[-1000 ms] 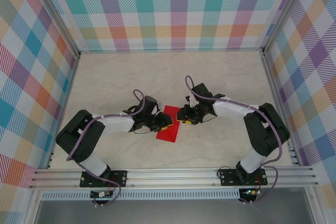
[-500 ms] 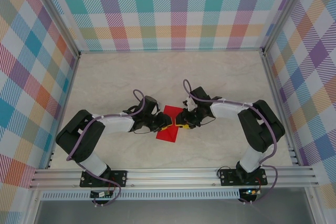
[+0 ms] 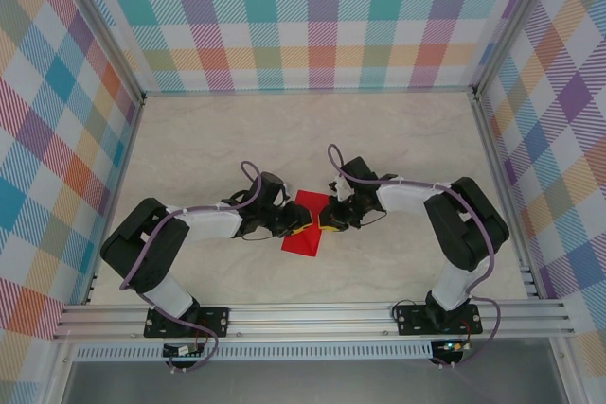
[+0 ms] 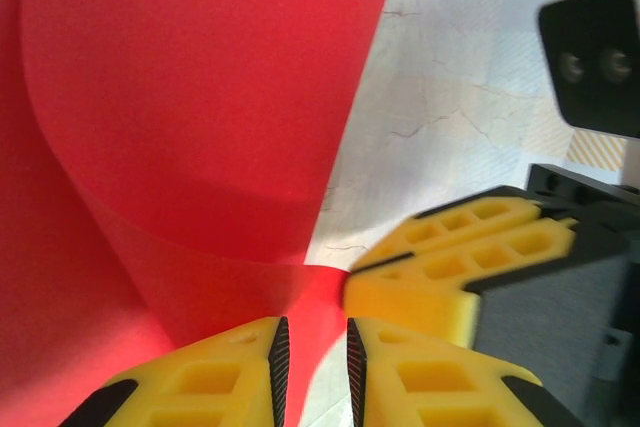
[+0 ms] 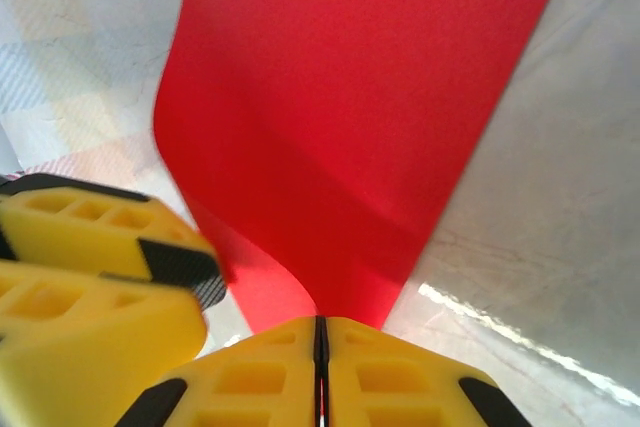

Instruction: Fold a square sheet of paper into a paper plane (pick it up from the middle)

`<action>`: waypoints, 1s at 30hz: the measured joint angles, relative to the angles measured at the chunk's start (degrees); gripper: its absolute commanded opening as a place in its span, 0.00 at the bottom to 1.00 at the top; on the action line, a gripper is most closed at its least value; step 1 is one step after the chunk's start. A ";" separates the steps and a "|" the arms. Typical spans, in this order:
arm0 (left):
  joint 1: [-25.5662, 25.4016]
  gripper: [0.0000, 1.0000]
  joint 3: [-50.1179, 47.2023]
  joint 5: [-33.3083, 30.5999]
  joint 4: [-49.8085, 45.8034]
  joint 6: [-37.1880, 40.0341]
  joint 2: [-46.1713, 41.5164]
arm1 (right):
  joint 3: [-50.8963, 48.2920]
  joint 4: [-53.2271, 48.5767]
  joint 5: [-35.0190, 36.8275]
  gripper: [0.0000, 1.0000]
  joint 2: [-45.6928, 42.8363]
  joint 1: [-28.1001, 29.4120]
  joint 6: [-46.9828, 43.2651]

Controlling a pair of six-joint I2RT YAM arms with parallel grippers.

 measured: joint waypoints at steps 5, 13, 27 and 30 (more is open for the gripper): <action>0.00 0.24 0.00 0.87 0.92 -0.22 0.00 | 0.48 -0.42 1.25 0.10 0.83 0.00 -0.59; 0.00 0.24 0.00 1.62 1.27 -0.35 0.00 | 1.81 -0.81 1.75 0.10 2.08 0.00 -1.46; 0.00 0.23 0.13 1.99 1.07 -0.15 2.58 | 2.05 -1.25 2.14 0.10 3.21 0.00 -1.62; 0.00 0.22 0.13 1.97 0.83 -0.11 2.67 | 2.38 -1.29 2.14 0.10 3.54 0.00 -1.79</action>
